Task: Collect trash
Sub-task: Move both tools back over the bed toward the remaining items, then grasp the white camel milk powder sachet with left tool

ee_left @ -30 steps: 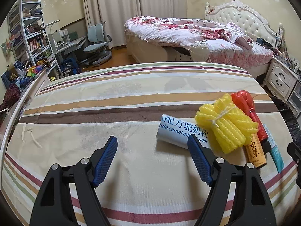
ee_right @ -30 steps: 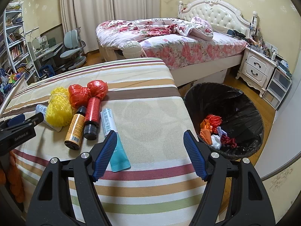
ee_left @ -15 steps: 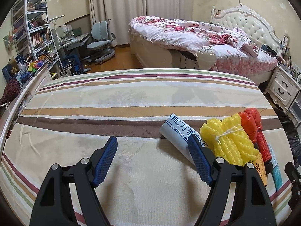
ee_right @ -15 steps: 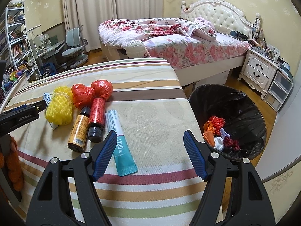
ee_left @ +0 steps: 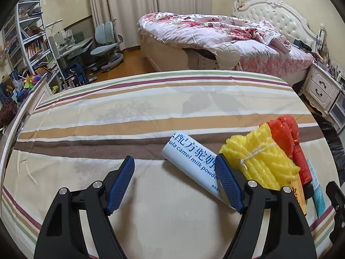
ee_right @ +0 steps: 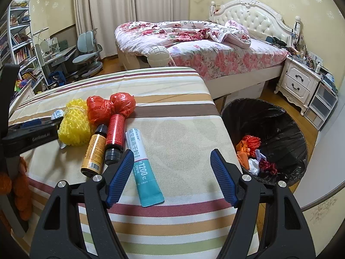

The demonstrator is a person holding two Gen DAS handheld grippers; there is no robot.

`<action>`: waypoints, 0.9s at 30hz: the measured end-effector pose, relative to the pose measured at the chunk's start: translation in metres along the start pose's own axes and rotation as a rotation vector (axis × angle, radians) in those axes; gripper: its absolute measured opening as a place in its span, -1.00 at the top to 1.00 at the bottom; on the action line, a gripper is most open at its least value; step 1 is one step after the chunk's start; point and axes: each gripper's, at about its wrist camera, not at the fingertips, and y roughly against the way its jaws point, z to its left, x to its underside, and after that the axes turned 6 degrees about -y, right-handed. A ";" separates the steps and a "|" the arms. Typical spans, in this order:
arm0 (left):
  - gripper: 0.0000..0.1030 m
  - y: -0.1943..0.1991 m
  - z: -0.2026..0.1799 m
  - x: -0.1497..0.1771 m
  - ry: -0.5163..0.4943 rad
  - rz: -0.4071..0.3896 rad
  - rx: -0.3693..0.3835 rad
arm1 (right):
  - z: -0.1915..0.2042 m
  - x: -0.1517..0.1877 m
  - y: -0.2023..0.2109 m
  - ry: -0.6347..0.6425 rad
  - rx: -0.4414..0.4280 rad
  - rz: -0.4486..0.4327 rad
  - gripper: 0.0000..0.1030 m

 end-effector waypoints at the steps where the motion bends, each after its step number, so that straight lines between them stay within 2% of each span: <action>1: -0.45 0.001 0.001 0.004 -0.004 0.004 0.006 | 0.001 0.000 0.000 0.001 -0.003 -0.001 -0.39; 9: -0.45 0.010 0.019 0.023 0.006 0.032 0.011 | 0.006 0.005 0.007 0.015 -0.021 -0.004 -0.40; 14: -0.45 0.016 0.017 0.023 0.005 0.014 0.022 | 0.008 0.006 0.008 0.018 -0.022 -0.006 -0.40; 20: -0.45 0.011 0.010 0.008 0.036 -0.002 0.040 | 0.009 0.006 0.009 0.013 -0.023 -0.003 -0.40; 27: -0.45 -0.005 0.007 -0.016 0.089 -0.007 -0.003 | 0.009 0.005 0.009 0.014 -0.024 -0.001 -0.40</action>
